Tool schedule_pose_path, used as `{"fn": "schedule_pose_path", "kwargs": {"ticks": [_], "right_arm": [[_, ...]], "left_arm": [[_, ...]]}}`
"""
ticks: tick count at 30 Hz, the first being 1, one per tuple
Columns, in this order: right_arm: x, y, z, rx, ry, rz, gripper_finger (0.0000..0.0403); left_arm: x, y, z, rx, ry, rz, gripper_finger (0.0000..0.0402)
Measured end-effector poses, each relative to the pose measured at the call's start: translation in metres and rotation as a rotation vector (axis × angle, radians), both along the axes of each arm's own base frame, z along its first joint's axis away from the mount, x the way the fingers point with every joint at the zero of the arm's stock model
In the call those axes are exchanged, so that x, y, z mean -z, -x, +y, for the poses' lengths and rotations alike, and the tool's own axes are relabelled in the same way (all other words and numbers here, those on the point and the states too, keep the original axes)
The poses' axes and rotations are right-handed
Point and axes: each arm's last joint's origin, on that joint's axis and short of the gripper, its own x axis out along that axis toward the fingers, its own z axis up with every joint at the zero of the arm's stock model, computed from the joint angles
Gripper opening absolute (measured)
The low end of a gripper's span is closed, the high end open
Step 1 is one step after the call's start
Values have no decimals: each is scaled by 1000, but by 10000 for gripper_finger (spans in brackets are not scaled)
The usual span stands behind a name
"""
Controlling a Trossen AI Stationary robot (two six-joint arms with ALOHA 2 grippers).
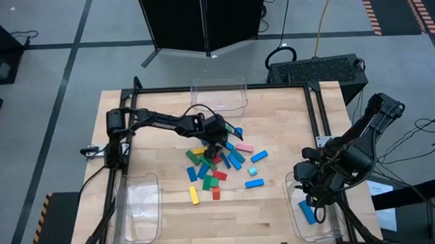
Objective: Sort blocks by size
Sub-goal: Put the light blue rectangle block into the bottom right transparent bin
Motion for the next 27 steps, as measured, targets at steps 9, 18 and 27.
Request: {"fn": "schedule_pose_path", "kwargs": {"ticks": [9, 18, 27], "right_arm": [[0, 0, -1, 7, 16, -16, 151], [0, 0, -1, 2, 20, -17, 150], [-1, -1, -2, 23, 66, -54, 150]], "left_arm": [[1, 1, -1, 1, 32, 11, 217], [1, 2, -1, -49, 64, 17, 187], [1, 2, -1, -86, 73, 16, 164]]}}
